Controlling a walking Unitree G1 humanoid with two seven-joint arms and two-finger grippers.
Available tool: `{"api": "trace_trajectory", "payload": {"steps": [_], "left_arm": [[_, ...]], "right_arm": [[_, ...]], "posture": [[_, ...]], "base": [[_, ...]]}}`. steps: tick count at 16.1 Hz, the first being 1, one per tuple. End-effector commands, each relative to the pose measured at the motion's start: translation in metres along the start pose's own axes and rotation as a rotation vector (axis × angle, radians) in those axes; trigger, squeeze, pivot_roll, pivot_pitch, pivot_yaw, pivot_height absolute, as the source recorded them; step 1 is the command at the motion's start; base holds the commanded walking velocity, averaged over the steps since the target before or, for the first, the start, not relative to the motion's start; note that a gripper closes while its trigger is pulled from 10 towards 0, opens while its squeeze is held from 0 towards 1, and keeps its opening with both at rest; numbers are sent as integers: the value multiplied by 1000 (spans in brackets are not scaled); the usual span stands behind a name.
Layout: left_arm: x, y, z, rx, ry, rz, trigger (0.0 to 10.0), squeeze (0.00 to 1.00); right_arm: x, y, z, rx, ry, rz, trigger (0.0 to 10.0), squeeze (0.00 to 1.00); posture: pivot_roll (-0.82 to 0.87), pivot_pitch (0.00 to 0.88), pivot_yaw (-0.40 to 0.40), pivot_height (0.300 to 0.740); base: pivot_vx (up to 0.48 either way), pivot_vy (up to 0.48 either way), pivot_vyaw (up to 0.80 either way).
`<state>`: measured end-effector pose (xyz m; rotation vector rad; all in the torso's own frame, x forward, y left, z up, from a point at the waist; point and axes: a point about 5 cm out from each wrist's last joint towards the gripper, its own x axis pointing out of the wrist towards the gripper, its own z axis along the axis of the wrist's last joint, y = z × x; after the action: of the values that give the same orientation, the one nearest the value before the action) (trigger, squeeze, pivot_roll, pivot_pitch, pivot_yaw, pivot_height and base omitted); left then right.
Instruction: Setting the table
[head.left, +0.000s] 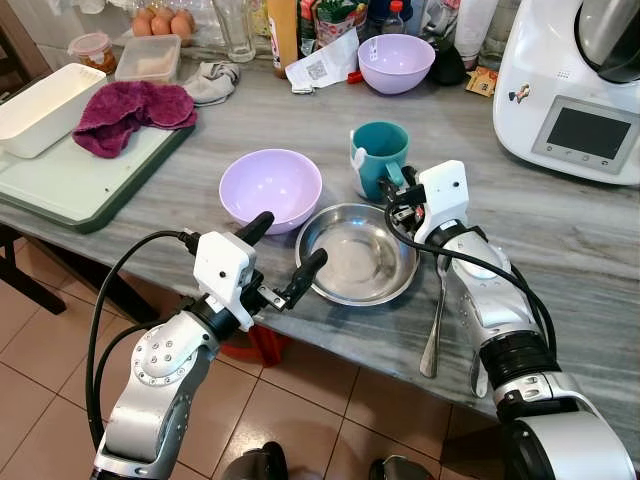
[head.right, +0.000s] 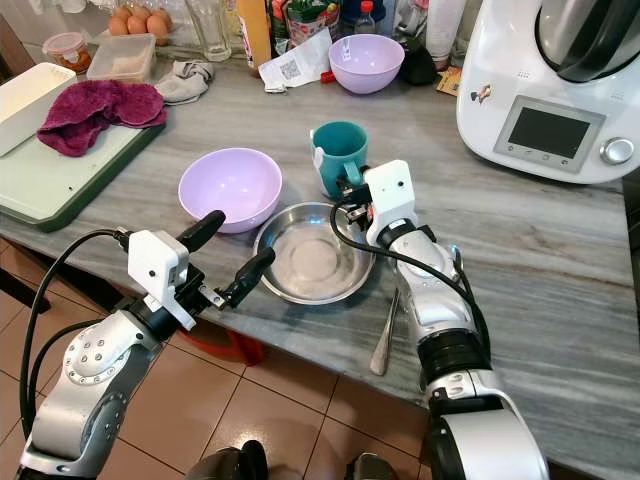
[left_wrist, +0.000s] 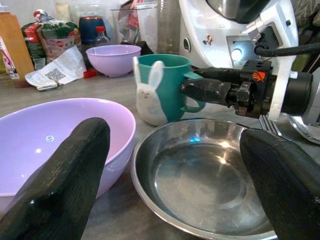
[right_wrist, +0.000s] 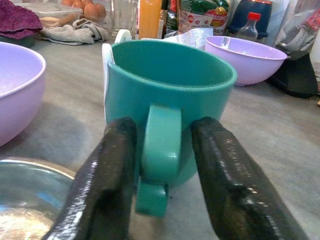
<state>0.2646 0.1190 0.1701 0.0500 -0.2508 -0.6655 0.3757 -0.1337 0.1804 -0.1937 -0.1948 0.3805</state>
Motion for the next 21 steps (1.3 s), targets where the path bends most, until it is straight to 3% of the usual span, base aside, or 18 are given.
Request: {"api": "trace_trajectory", "payload": {"steps": [1,6,10,13,18,21], "left_arm": [[-1,0,-4,-4,24,-2,10000,0],[-1,1,-4,0,24,-2,10000,0],[0,2,-3,5,20,3,10000,0],[1,5,-2,9,12,17,10000,0],[3,24,8,47,-56,206,10000,0],[3,36,13,54,-86,308,10000,0]], "right_arm": [[2,-4,6,0,-21,-9,10000,1000],[6,-17,44,-52,-162,-52,10000,1000],[-3,-23,66,-57,-245,-97,10000,1000],[-15,-27,68,-62,-255,-147,10000,1000],[-49,-17,60,-104,-256,-228,10000,1000],[-61,-9,53,-97,-213,-209,10000,1000]], "posture": [[-128,202,19,740],[-125,199,21,740],[-126,195,21,740],[-127,187,22,740],[-130,180,21,740],[-132,179,24,740]], "base": [[0,0,0],[0,0,0],[0,0,0],[0,0,0],[0,0,0],[0,0,0]]}}
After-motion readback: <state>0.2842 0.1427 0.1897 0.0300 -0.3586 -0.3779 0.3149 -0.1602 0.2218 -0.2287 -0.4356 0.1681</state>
